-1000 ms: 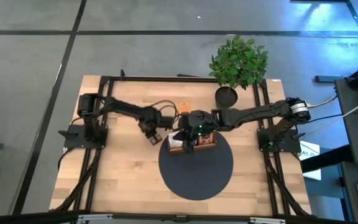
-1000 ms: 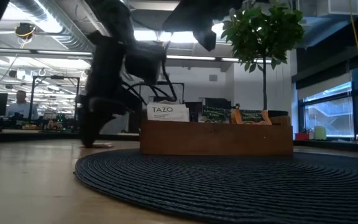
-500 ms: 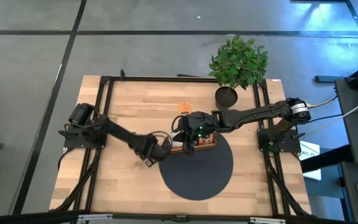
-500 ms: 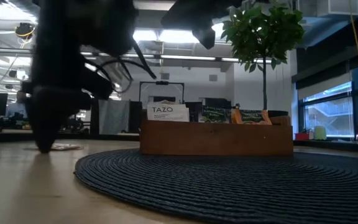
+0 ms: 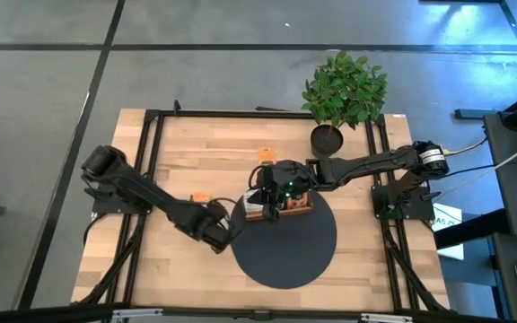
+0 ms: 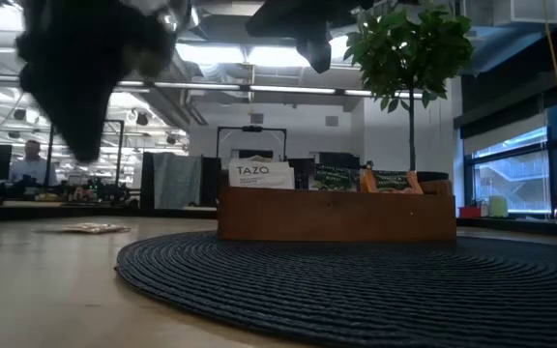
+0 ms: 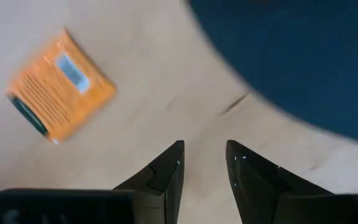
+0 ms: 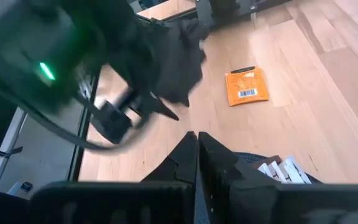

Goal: Pick & Place Tea
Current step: Put the orange tea bag into the right section of the wooden organizer

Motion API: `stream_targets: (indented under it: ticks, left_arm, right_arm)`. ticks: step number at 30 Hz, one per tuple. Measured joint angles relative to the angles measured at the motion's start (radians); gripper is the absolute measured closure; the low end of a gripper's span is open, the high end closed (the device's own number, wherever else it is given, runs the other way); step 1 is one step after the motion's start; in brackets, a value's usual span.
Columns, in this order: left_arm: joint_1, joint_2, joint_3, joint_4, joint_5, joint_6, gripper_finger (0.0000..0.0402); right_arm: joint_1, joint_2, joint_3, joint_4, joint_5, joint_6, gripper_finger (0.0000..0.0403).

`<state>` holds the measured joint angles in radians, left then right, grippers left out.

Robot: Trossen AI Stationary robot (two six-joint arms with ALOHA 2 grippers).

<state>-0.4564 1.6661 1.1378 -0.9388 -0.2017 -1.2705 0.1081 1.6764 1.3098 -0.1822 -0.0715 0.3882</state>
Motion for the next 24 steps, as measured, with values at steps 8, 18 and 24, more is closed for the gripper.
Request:
stream_targets:
  ticks: [8, 18, 24]
  left_arm:
    - [-0.006, -0.269, 0.000, 0.032, -0.268, 0.252, 0.0286]
    - [0.007, -0.610, -0.169, 0.051, -0.479, 0.340, 0.0286]
    - [0.044, -0.821, -0.458, 0.360, -0.357, 0.374, 0.0286]
  right_arm:
    - [0.000, 0.000, 0.000, -0.001, 0.000, -0.030, 0.0384]
    - [-0.008, 0.000, 0.000, 0.001, 0.055, -0.061, 0.0384]
    - [-0.024, 0.000, 0.000, 0.008, 0.090, -0.084, 0.0384]
